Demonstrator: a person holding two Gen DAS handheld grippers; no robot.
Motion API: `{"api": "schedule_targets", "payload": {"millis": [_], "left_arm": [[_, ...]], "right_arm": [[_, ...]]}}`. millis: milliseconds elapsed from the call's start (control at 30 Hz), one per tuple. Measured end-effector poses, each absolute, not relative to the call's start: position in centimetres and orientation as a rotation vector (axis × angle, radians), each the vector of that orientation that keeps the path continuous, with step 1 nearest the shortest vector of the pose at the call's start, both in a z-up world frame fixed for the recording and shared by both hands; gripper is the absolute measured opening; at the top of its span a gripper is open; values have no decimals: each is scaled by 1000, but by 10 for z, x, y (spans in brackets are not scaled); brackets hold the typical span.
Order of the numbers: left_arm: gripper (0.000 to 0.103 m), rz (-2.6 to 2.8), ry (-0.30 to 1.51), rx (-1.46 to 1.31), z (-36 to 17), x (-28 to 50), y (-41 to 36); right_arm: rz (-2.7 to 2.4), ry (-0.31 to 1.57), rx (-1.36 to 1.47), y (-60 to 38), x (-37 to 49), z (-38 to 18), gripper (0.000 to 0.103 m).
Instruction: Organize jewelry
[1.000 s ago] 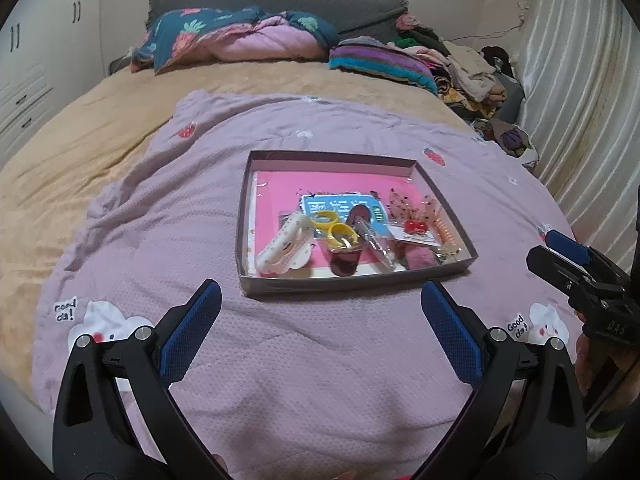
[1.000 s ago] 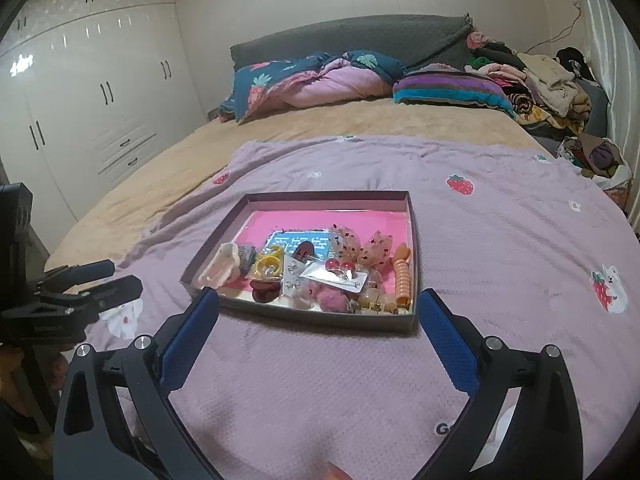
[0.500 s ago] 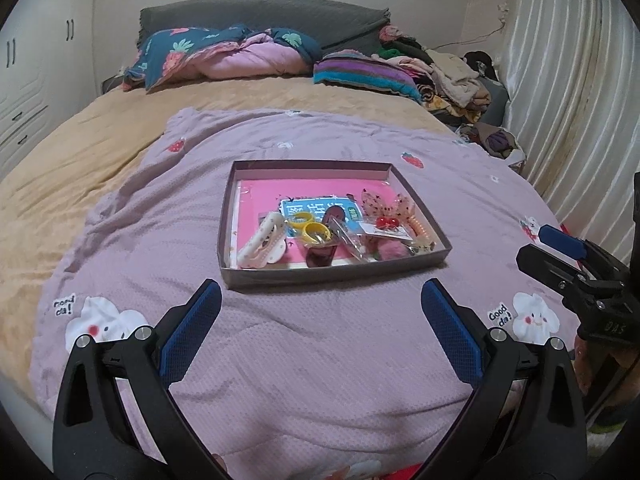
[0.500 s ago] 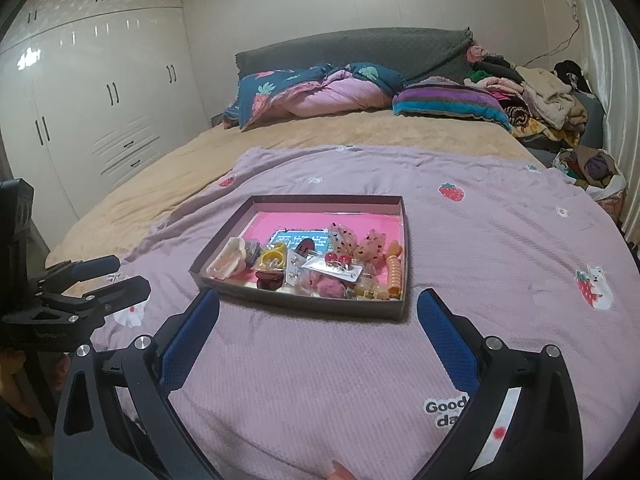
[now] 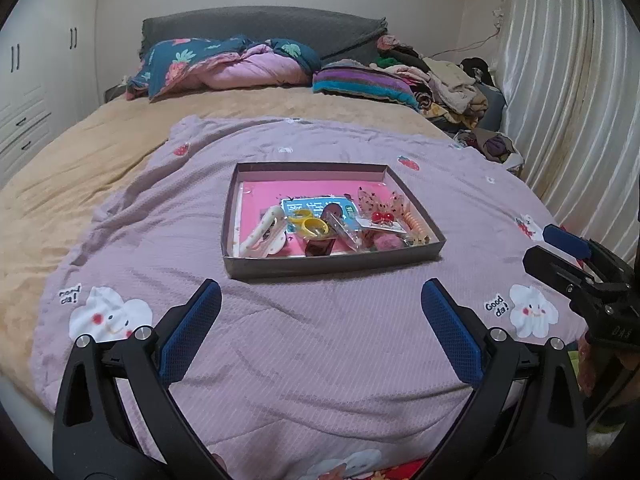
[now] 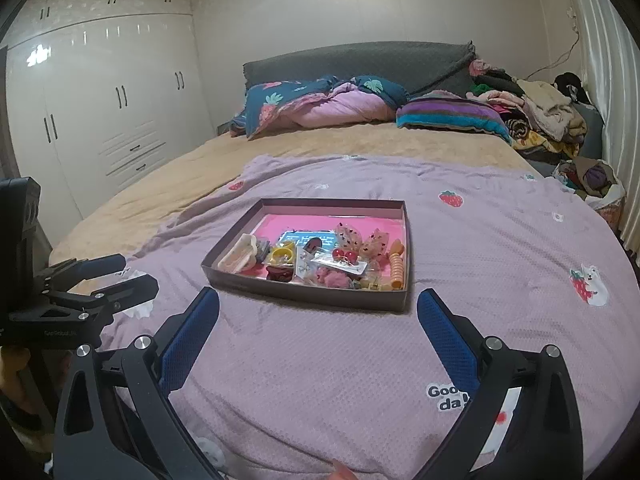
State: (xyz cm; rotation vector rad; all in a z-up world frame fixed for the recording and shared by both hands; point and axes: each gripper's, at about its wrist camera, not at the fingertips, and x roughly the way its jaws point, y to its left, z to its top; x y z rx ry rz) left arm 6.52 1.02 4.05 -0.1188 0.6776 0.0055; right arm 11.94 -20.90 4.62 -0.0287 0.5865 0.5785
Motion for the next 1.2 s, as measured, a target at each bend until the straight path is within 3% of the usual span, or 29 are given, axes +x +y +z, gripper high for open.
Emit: {"api": "schedule_targets", "payload": {"millis": [733,1200], "left_arm": [[94,-5,695,-125,8,48,13],[94,1,744,-141,-18,57,15]], "right_arm": [[528,551,-54,-219,94,23,99],[512,641,-79,-202,100,-15,99]]}}
